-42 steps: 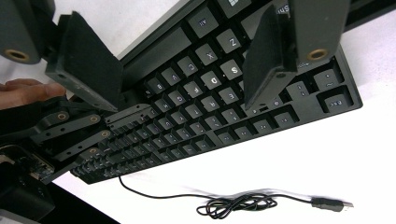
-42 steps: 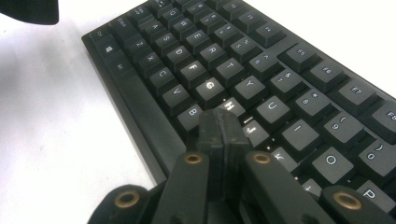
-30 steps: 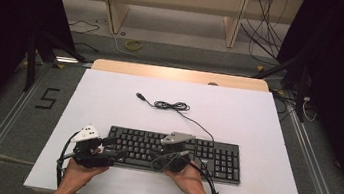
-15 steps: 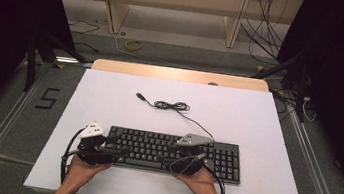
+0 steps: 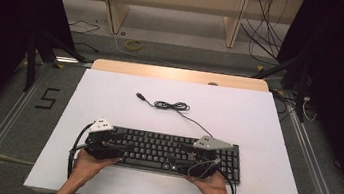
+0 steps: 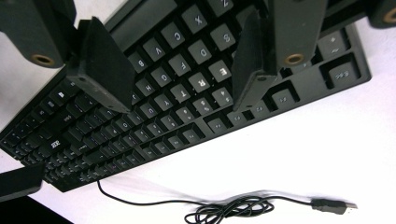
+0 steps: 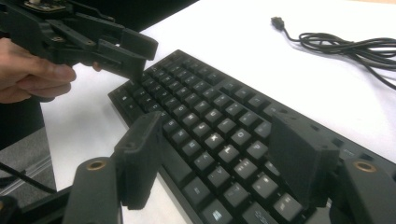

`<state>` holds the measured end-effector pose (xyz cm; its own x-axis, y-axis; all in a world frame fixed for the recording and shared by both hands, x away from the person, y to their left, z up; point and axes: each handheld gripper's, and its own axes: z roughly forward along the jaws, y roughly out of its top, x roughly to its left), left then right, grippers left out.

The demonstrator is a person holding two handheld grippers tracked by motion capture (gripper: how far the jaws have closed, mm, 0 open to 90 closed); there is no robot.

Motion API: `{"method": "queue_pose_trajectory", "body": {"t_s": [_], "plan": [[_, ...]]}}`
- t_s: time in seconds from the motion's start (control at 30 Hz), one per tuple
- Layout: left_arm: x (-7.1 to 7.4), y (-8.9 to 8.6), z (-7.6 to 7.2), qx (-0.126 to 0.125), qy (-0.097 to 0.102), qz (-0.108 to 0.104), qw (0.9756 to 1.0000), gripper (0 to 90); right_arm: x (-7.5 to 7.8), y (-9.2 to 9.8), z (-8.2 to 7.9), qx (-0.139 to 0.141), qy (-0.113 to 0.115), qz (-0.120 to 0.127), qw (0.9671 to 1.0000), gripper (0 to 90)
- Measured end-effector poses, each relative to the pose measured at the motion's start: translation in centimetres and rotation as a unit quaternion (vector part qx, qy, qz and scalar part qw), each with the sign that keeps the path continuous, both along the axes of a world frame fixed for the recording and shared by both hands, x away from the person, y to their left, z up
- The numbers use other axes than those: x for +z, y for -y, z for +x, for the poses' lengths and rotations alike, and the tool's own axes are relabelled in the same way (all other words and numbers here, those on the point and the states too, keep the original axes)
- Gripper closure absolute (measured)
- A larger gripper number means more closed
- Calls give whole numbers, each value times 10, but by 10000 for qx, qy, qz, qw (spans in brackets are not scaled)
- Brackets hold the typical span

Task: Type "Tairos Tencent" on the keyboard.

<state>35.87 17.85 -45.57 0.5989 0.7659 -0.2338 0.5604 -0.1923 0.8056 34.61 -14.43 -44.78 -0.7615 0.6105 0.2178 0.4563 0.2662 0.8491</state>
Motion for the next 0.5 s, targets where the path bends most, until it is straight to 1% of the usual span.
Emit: {"method": "queue_pose_trajectory", "body": {"t_s": [0.13,0.23,0.33,0.43,0.5], "plan": [[-1,5,5,-55,-61,87,9999,434,0,8,-3,-65,10,15,10000,348],[-3,8,9,-80,-137,148,9998,483,-1,12,-5,-96,4,8,10000,341],[-4,13,12,-135,-164,221,9995,549,-2,14,-7,-108,-5,5,9999,334],[-4,20,16,-195,-148,321,9992,617,-2,16,-8,-125,-3,7,9999,330],[-4,26,18,-251,-158,401,9988,689,-2,18,-10,-137,-5,5,9999,327]]}}
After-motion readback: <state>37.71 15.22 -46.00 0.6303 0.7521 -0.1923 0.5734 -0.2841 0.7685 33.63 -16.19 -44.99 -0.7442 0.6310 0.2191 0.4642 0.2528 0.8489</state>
